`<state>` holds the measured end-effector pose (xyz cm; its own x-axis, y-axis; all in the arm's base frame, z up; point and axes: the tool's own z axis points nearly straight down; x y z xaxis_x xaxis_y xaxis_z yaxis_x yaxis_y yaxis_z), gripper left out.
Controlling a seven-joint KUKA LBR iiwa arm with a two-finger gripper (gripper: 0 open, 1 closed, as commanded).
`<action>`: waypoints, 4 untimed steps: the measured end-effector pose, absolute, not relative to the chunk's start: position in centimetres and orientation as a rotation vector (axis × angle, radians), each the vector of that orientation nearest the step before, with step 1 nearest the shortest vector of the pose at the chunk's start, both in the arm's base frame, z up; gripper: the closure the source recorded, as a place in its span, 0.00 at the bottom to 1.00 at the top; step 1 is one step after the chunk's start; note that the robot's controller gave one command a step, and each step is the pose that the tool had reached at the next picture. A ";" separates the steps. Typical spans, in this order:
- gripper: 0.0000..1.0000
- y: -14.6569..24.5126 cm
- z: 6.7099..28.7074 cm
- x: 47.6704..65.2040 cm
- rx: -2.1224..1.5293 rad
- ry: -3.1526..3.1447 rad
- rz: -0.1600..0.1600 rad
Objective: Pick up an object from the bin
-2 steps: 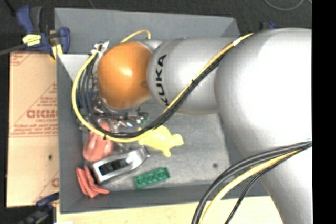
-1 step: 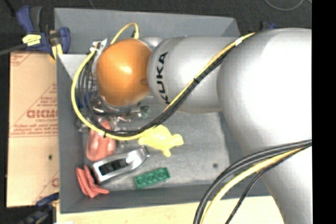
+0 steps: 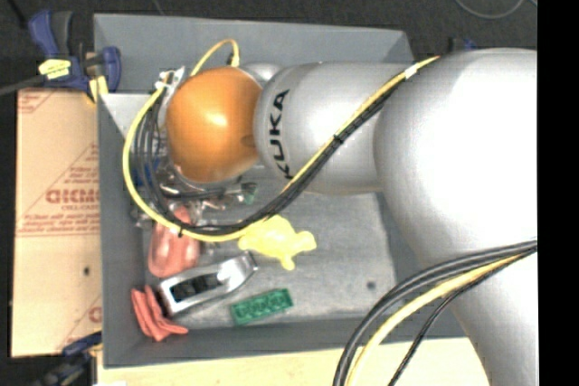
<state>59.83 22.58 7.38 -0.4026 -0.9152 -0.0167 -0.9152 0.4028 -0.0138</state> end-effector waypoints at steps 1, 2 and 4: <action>1.00 22.6 7.8 59.7 -1.705 2.614 -0.002; 1.00 22.5 9.6 59.5 -1.707 2.617 -0.001; 1.00 22.4 12.4 59.6 -1.703 2.619 -0.002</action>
Offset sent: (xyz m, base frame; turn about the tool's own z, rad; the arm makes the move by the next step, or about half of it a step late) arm 0.0000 0.0001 0.0160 0.0000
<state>59.60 22.45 12.38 -0.4055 -0.9140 -0.0138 -0.9140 0.4056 -0.0104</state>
